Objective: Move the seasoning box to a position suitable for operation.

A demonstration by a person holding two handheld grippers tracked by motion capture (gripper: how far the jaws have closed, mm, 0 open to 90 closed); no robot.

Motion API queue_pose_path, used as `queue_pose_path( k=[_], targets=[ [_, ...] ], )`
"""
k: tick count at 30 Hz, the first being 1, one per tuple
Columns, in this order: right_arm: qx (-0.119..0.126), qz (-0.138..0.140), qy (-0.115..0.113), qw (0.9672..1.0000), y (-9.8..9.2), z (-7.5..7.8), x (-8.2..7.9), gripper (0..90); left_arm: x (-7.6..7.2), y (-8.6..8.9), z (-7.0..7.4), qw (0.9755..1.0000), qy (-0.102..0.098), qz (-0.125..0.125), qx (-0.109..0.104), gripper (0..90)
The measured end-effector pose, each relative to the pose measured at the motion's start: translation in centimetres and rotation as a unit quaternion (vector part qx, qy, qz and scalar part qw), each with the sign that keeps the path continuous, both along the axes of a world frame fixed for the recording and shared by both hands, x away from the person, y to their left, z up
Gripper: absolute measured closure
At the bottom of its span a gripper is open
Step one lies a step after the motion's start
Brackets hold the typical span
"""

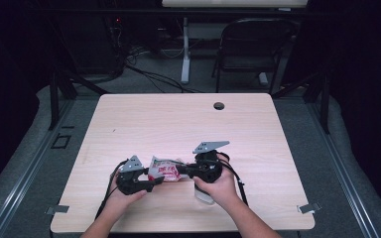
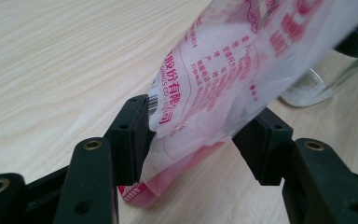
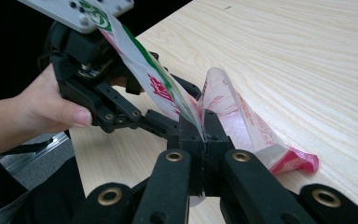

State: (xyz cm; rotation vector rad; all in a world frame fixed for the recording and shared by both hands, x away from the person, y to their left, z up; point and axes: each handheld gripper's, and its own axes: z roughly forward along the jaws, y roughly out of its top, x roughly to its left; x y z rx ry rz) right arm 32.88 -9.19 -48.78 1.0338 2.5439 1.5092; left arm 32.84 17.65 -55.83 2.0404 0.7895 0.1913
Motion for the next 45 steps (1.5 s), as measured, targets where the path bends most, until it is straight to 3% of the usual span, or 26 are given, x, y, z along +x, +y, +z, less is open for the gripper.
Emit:
queue_pose_path(
  k=[7, 12, 17, 24, 26, 32, 35, 41, 43, 45],
  targets=[
    [0.007, -0.017, 0.001, 0.9998, -0.2, 0.0, 0.4, 90.0, -0.4, -0.7, 0.5, 0.999, -0.032, -0.014, 0.027, 67.8],
    [0.011, -0.029, -0.001, 0.9995, -0.2, 0.1, 0.8, 90.0, -1.0, -1.1, 1.0, 0.9985, -0.042, -0.015, 0.031, 81.9],
    [0.01, -0.042, -0.012, 0.999, -0.3, 0.2, 1.0, 90.0, -1.3, -1.3, 1.2, 0.9993, -0.031, -0.013, 0.015, 87.7],
    [0.01, -0.05, -0.017, 0.9986, -0.5, 0.2, 1.2, 90.0, -1.5, -1.8, 0.9, 0.9997, -0.005, -0.019, -0.014, 88.1],
    [0.004, -0.05, -0.018, 0.9986, -0.6, 0.1, 1.3, 90.0, -1.5, -1.9, 0.8, 0.9996, -0.004, -0.023, -0.019, 87.3],
    [0.006, -0.05, -0.011, 0.9987, -1.1, -0.1, 1.3, 90.0, -1.4, -2.0, 0.3, 0.9981, 0.022, -0.023, -0.052, 78.6],
    [0.007, -0.045, -0.011, 0.9989, -1.3, 0.0, 1.2, 90.0, -1.3, -2.1, 0.1, 0.9973, 0.028, -0.022, -0.064, 68.9],
    [0.004, -0.039, -0.012, 0.9992, -1.5, 0.0, 1.2, 90.0, -1.3, -2.5, -0.3, 0.9984, 0.009, -0.026, -0.05, 54.9],
    [0.005, -0.038, -0.011, 0.9992, -1.6, 0.0, 1.2, 90.0, -1.2, -2.6, -0.5, 0.9993, -0.003, -0.023, -0.029, 47.3],
    [0.006, -0.038, -0.009, 0.9992, -1.6, 0.0, 1.2, 90.0, -1.0, -2.9, -1.2, 0.9999, -0.001, -0.012, -0.004, 43.9]
  ],
)
